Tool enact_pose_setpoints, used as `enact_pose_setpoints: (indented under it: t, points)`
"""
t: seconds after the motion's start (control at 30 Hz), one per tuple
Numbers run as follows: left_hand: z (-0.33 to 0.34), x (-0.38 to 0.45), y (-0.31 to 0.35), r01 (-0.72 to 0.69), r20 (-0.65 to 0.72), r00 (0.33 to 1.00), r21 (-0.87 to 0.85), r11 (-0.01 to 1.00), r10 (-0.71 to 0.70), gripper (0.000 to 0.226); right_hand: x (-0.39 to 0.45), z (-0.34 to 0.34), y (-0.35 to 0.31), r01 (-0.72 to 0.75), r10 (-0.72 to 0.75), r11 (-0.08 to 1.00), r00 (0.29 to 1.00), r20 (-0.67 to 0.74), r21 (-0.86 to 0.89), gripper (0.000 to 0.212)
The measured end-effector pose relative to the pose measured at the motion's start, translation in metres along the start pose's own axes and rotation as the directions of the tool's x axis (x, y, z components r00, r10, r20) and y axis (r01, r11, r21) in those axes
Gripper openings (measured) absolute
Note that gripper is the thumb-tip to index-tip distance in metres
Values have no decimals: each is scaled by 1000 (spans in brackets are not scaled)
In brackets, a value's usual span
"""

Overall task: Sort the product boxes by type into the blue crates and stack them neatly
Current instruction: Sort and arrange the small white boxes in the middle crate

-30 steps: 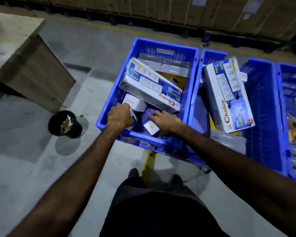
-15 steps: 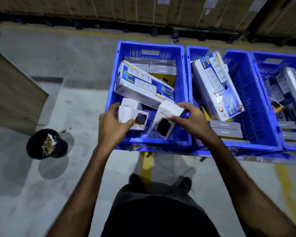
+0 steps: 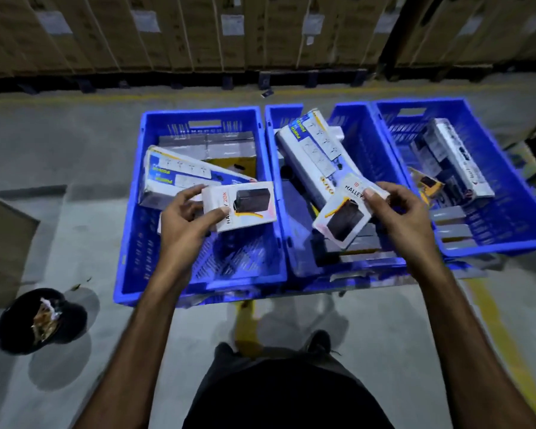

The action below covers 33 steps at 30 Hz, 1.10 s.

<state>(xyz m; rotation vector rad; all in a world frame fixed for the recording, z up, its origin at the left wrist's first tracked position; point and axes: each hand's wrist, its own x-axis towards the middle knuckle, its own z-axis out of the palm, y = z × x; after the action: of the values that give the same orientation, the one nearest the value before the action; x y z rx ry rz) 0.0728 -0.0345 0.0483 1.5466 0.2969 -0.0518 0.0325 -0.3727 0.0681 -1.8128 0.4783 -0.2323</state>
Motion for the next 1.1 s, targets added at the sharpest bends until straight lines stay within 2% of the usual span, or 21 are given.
enact_pose_setpoints:
  t: [0.07, 0.17, 0.27, 0.33, 0.4, 0.57, 0.7, 0.77, 0.83, 0.9, 1.0, 1.1]
  points:
    - [26, 9, 10, -44, 54, 998, 68, 997, 40, 55, 18, -10, 3, 19, -21, 994, 1000, -13, -106, 36]
    - [62, 32, 24, -175, 162, 978, 276, 945, 133, 64, 42, -3, 10, 33, -18, 959, 998, 57, -283, 51]
    - [97, 62, 37, -285, 269, 948, 478, 831, 170, 66, 52, 18, 10, 43, 59, 893, 976, 211, -448, 60]
    - [117, 82, 46, -350, 330, 928, 608, 713, 173, 74, 53, 36, 14, 81, 97, 855, 945, 311, -513, 65]
    - [134, 103, 52, -366, 389, 913, 659, 657, 119, 71, 53, 46, 25, 77, 135, 843, 928, 347, -533, 68]
    - [170, 138, 49, -376, 487, 872, 715, 589, -35, 52, 64, 28, 48, -10, 194, 858, 932, 306, -513, 65]
    - [190, 135, 37, -387, 481, 877, 733, 559, -23, 37, 77, -11, 59, -31, 200, 887, 925, 322, -461, 45]
    - [194, 130, 28, -353, 445, 895, 750, 560, -32, 50, 82, -28, 64, -23, 168, 908, 935, 314, -418, 48]
    - [192, 123, 20, -341, 394, 919, 766, 545, 21, 64, 84, -42, 72, -21, 148, 927, 938, 313, -375, 53]
    - [186, 113, 13, -319, 327, 941, 761, 565, 91, 56, 85, -54, 78, -29, 131, 945, 947, 295, -327, 45]
    - [180, 89, -1, -305, 252, 952, 712, 632, 176, 40, 81, -67, 80, -25, 117, 950, 954, 277, -312, 18]
    - [176, 59, -22, -304, 246, 952, 684, 663, 183, 34, 78, -73, 85, 13, 87, 951, 948, 305, -310, 6]
